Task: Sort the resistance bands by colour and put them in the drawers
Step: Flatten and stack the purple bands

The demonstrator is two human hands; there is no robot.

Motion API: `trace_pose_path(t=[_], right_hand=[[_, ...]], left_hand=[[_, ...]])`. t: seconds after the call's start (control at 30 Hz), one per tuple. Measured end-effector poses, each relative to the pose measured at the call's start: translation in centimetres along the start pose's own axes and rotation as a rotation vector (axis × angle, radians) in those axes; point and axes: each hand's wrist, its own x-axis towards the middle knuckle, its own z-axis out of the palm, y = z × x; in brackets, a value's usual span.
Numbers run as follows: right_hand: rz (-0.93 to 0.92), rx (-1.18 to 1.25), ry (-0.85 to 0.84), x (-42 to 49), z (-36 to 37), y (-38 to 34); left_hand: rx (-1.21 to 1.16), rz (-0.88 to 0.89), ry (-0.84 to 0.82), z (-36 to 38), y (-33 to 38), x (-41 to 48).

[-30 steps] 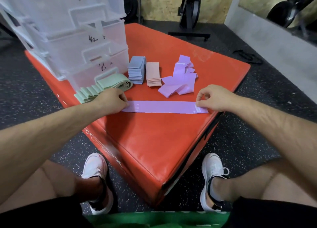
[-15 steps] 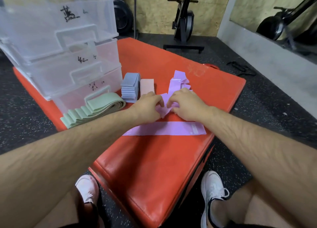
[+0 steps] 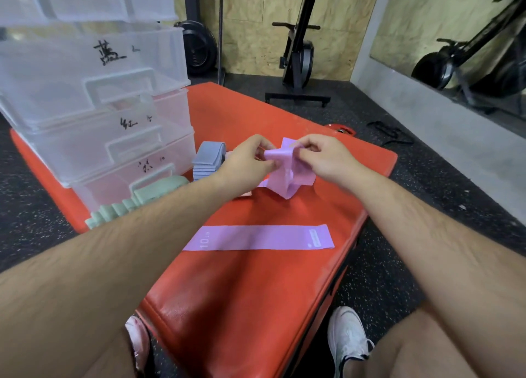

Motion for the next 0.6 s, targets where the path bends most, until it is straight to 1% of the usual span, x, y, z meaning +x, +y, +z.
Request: trace_pose_path(t=[0.1, 0.17, 0.23, 0.33, 0.4, 0.5, 0.53, 0.6], right_hand=[[0.033, 0.019, 0.030, -0.2, -1.0, 0.5], [0.056, 0.038, 0.040, -0.3, -1.4, 0.6], [0.062, 0.028, 0.022, -0.5, -1.6, 0.8], [0.055, 0.030, -0.030, -0.8, -1.5, 0.7], [0.041, 0.104, -0.019, -1.1, -1.5, 0.3], [-0.015, 0.281, -0.011, -1.2, -1.7, -0.5], [-0.034, 0.312, -0.010, -1.3, -1.7, -0.6], [-0.051, 0.296, 0.025, -1.4, -1.5, -0.7]], left_hand=[[-0.126, -0.012, 0.047, -0.5, 0.8, 0.4], [-0.179, -0.011, 0.032, -0.8, 1.3, 0.4], [-0.216, -0.006, 0.019, -1.0, 1.6, 0.3], [-0.241, -0.006, 0.042, -0.8, 2.0, 0.3], [-0.248, -0.011, 0.070, -0.6, 2.3, 0.3], [-0.253, -0.018, 0.099, -0.5, 2.5, 0.6], [-0.256, -0.017, 0.097, -0.5, 2.6, 0.6], [-0.262, -0.011, 0.087, -0.4, 2.8, 0.6]])
